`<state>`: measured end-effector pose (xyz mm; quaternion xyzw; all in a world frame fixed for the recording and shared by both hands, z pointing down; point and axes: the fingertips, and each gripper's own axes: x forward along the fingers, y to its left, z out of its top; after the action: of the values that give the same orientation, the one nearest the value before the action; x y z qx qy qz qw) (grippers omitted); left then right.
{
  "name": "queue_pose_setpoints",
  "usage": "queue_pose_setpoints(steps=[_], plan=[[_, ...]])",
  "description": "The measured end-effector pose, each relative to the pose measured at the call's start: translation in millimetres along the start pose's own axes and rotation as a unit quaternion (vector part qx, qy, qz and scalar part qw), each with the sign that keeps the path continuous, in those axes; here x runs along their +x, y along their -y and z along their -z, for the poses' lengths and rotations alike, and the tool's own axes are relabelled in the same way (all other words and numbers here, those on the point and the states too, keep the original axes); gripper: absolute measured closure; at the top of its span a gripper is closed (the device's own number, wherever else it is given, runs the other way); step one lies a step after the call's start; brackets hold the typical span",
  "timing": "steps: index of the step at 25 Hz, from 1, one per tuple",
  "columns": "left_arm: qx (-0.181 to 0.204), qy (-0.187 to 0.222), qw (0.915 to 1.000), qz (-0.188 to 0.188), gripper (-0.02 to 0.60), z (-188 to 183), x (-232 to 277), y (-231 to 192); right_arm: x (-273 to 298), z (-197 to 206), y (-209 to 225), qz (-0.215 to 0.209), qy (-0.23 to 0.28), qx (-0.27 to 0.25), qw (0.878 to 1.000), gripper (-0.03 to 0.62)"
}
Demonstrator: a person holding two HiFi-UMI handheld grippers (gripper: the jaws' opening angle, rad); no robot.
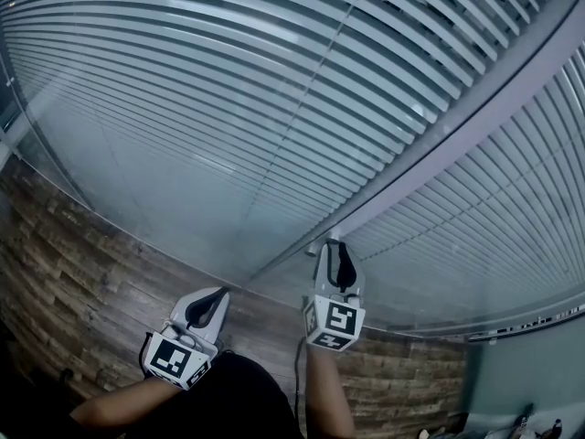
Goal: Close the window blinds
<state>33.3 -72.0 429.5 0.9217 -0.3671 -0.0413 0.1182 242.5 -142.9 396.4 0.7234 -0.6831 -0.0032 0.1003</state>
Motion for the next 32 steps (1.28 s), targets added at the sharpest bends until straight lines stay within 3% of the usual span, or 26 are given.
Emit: queue_pose_setpoints(steps=[2,4,7,11,15,32], plan=[[-0.001,-0.001,1.0000,-0.003,0.581,1,-2,-1,-2,0,4,0.003,0.017,0.097,0.995,0.479],[-0.004,-0.002,1.0000,-0.006,0.581,2,-3,-3,0,3,4,0.003,0.021,0.162,0.987,0.473],[-0.003,-0.002,0.9999,-0.010,0.581,3,-5,-5,4,8,3,0.002,0.023,0.206,0.978,0.456],[-0.002,-0.002,0.9999,-0.015,0.581,2,-7,-8,6,7,3,0.015,0.029,0.222,0.974,0.464],[-0.003,-0.001,0.9998,-0.018,0.581,1,-8,-10,7,8,4,0.024,0.028,0.206,0.978,0.464],[-0.013,0.003,0.9998,-0.012,0.581,3,-9,-6,4,3,-1,0.012,0.010,0.051,0.999,0.465]])
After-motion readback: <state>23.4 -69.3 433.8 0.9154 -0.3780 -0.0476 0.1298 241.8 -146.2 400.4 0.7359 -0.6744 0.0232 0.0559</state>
